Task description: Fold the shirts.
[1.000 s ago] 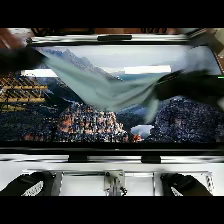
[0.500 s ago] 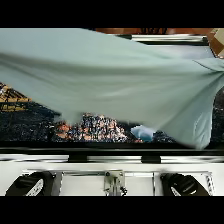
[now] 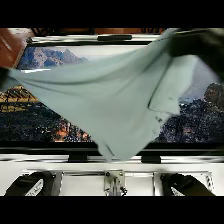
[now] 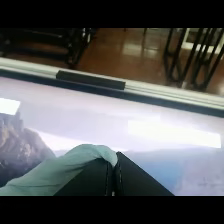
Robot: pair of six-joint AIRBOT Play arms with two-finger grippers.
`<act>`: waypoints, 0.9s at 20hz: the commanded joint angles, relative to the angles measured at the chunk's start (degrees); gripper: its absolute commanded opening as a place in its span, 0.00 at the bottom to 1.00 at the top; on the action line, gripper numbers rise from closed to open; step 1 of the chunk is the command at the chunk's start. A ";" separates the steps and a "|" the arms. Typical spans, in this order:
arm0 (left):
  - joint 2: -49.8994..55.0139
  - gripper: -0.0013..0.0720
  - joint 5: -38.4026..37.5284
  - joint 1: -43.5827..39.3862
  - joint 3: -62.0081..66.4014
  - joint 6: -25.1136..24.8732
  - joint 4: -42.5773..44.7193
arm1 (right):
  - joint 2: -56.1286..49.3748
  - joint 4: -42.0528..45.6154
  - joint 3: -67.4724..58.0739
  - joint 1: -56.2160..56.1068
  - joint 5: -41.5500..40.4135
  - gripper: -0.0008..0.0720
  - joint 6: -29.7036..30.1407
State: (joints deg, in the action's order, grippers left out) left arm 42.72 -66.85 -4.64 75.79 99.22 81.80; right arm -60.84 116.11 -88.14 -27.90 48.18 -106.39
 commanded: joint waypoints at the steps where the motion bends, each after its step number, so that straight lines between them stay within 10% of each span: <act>1: 0.22 0.06 3.85 -0.04 -13.07 -0.35 -3.78 | -16.72 -3.26 -0.07 1.14 -5.40 0.11 -6.56; 4: 0.22 0.06 10.86 -0.04 -20.44 -0.39 -10.12 | -28.22 -27.06 -0.07 5.31 -4.59 0.16 -6.71; 7: 0.22 0.06 14.16 0.00 -22.93 -1.01 -11.47 | -32.50 -51.71 -0.07 9.03 0.68 0.62 5.49; 9: -0.17 0.06 15.98 -0.02 -22.91 -1.09 -11.34 | -31.17 -61.46 -0.13 12.41 11.19 0.66 14.56; 14: -0.74 0.06 16.70 -0.02 -22.93 -2.58 -11.34 | -20.17 -46.01 7.48 20.02 41.97 0.66 20.02; 18: -0.74 0.06 16.72 -0.02 -22.93 -2.60 -11.34 | -7.48 -47.69 39.10 23.50 33.86 0.68 12.26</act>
State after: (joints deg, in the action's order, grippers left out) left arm 42.04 -50.54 -4.67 52.97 96.86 70.57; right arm -75.50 69.69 -66.19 -6.83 81.89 -90.32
